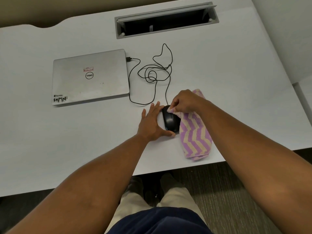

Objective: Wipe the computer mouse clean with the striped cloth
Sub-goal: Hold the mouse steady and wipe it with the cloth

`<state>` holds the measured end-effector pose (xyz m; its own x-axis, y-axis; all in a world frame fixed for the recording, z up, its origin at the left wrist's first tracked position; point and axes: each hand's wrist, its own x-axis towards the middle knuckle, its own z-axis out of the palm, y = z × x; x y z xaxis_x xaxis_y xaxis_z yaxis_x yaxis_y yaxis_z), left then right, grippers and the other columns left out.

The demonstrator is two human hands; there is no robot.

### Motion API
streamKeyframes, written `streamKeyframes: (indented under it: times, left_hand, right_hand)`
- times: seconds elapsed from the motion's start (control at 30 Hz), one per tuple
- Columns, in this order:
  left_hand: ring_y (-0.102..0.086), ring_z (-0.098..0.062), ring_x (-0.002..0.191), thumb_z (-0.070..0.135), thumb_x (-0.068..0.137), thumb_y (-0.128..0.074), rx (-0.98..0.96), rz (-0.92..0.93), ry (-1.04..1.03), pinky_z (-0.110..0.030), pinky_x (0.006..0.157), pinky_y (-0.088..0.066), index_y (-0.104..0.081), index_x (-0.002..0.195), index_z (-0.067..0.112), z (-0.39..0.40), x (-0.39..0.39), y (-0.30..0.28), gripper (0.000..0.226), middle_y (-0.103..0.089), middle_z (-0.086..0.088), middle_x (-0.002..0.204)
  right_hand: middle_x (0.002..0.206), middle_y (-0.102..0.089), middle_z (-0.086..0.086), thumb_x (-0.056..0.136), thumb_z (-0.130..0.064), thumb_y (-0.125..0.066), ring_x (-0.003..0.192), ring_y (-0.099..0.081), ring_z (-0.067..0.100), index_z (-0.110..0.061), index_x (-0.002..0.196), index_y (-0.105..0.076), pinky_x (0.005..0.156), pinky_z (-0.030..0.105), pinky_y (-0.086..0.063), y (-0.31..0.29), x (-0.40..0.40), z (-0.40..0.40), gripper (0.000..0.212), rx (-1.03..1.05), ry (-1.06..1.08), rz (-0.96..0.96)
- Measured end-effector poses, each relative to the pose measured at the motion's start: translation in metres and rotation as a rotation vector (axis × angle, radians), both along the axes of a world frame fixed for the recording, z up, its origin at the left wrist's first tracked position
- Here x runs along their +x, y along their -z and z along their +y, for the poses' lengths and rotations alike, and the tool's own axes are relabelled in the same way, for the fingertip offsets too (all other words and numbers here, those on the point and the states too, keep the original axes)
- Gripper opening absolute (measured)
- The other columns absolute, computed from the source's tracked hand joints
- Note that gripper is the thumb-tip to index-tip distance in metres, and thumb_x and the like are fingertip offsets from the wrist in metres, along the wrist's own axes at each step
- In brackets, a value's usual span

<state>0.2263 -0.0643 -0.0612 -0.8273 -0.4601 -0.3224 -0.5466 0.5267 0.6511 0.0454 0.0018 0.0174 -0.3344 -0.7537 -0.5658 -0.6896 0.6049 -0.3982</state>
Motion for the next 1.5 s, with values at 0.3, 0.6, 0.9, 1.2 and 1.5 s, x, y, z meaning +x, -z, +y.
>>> streamKeyframes:
  times: [0.3, 0.6, 0.9, 1.2, 1.5]
  left_hand:
    - [0.002, -0.009, 0.152, 0.067, 0.053, -0.085, 0.008, 0.013, -0.004, -0.041, 0.123, 0.009, -0.025, 0.153, 0.028, 0.000, 0.000, 0.002, 0.123, -0.013, 0.007, 0.165]
    - [0.001, -0.010, 0.152, 0.067, 0.052, -0.085, 0.004, 0.008, -0.007, -0.039, 0.122, 0.009, -0.024, 0.153, 0.028, 0.000, 0.000, 0.001, 0.124, -0.014, 0.006, 0.165]
    - [0.001, -0.009, 0.152, 0.069, 0.052, -0.084, 0.001, -0.011, -0.001, -0.041, 0.123, 0.008, -0.025, 0.152, 0.029, -0.001, -0.001, 0.001, 0.123, -0.013, 0.007, 0.165]
    - [0.003, -0.009, 0.152, 0.066, 0.052, -0.086, 0.005, -0.007, 0.003, -0.040, 0.122, 0.011, -0.020, 0.155, 0.026, 0.000, -0.001, 0.001, 0.129, -0.012, 0.006, 0.165]
    - [0.004, -0.006, 0.151, 0.066, 0.052, -0.086, 0.008, -0.001, 0.006, -0.039, 0.122, 0.011, -0.017, 0.155, 0.027, -0.001, -0.001, -0.002, 0.130, -0.016, 0.008, 0.165]
  right_hand:
    - [0.111, -0.070, 0.002, 0.086, -0.031, -0.069, 0.106, -0.060, 0.018, -0.018, 0.106, -0.075, 0.089, 0.028, -0.048, 0.011, 0.011, -0.010, 0.025, -0.078, -0.063, 0.046]
    - [0.109, -0.069, 0.007, 0.089, -0.028, -0.064, 0.102, -0.061, 0.023, -0.014, 0.107, -0.074, 0.088, 0.032, -0.051, 0.016, 0.013, -0.018, 0.025, -0.089, -0.076, 0.213]
    - [0.113, -0.070, 0.001, 0.087, -0.029, -0.068, 0.106, -0.060, 0.019, -0.016, 0.108, -0.074, 0.084, 0.028, -0.048, -0.001, 0.004, -0.018, 0.026, 0.037, -0.188, 0.121]
    - [0.115, -0.064, 0.011, 0.093, -0.031, -0.055, 0.105, -0.059, 0.025, -0.009, 0.112, -0.070, 0.093, 0.037, -0.051, 0.000, 0.025, -0.025, 0.032, 0.008, -0.201, 0.237]
    - [0.111, -0.065, 0.008, 0.090, -0.026, -0.062, 0.100, -0.062, 0.022, -0.011, 0.110, -0.071, 0.089, 0.031, -0.051, -0.016, 0.037, -0.020, 0.026, 0.060, -0.330, 0.147]
